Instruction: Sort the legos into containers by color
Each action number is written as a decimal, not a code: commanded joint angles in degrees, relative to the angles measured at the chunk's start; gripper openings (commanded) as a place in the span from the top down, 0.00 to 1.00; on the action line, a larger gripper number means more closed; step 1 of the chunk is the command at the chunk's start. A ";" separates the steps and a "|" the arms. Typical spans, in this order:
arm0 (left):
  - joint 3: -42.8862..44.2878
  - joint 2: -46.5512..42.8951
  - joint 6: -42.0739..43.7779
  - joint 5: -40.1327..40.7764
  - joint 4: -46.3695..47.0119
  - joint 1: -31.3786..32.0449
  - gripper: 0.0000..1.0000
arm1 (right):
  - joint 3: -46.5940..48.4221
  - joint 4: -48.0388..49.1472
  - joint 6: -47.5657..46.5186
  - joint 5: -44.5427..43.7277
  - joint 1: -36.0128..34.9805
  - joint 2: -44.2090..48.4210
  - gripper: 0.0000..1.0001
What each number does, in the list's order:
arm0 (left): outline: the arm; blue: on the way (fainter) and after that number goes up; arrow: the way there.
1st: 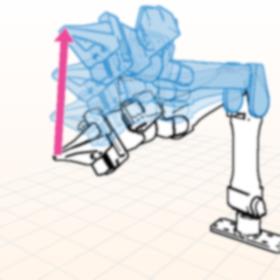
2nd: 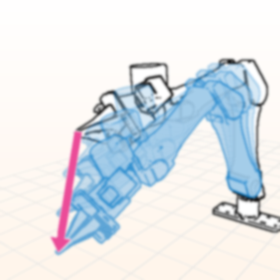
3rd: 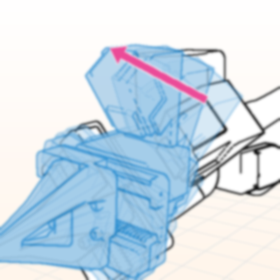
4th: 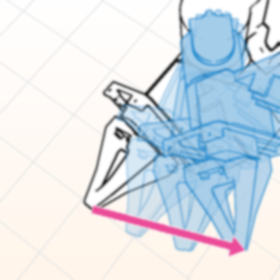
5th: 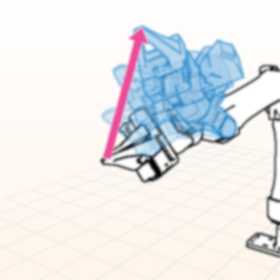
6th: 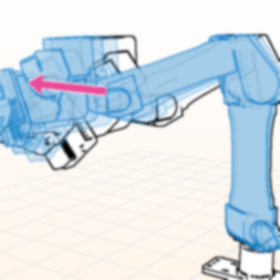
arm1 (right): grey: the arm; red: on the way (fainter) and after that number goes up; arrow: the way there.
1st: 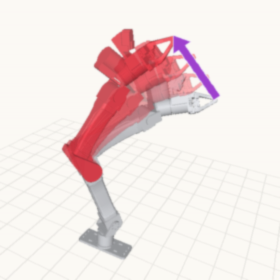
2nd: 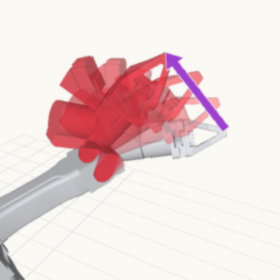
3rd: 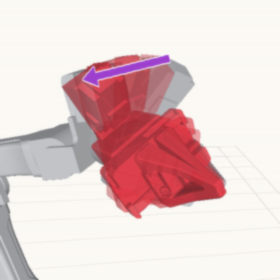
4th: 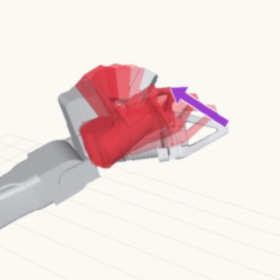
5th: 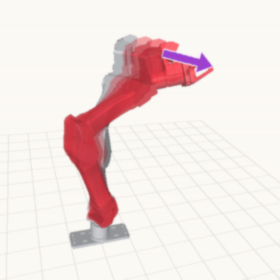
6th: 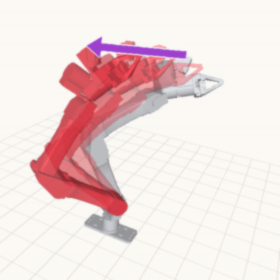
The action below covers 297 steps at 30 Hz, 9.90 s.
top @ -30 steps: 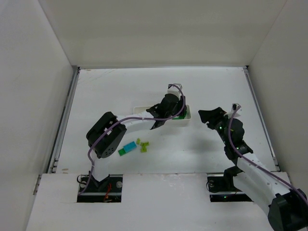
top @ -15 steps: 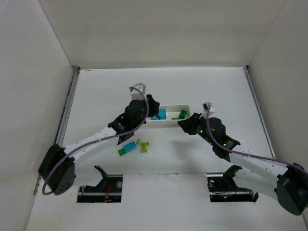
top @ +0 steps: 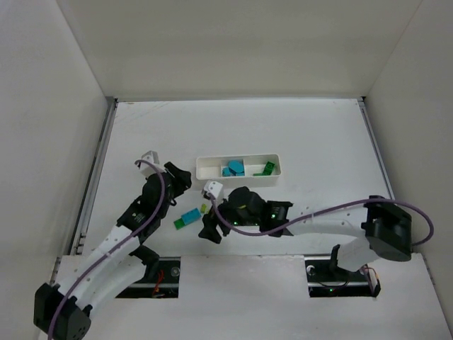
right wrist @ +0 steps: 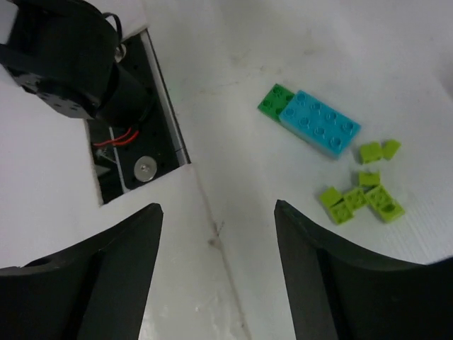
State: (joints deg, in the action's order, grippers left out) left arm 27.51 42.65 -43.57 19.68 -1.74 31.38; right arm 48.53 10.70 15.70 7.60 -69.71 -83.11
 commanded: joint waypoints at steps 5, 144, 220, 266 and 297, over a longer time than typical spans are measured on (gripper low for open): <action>-2.36 -9.07 -4.67 -0.25 -5.64 -11.19 0.49 | 17.55 -13.94 -19.28 -3.45 0.32 -13.82 0.23; -5.62 9.46 -8.80 -29.88 53.51 0.92 0.42 | -10.39 48.10 60.94 28.71 33.02 -2.76 0.72; -6.94 1.55 3.32 -26.27 34.34 -2.59 0.75 | 19.58 -7.44 18.93 -25.52 27.13 -18.84 0.70; 26.61 43.63 21.06 -18.72 31.19 14.72 0.76 | -21.36 2.65 24.54 -27.11 44.80 27.20 0.77; 44.04 67.65 36.45 -15.73 30.92 18.41 0.68 | -28.76 9.60 28.50 -21.39 47.43 34.77 0.72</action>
State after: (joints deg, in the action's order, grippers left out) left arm 69.06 110.54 -9.69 3.51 26.79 49.45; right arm 20.36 17.12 43.79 -14.26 -22.55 -49.28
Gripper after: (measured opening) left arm 0.341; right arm 0.278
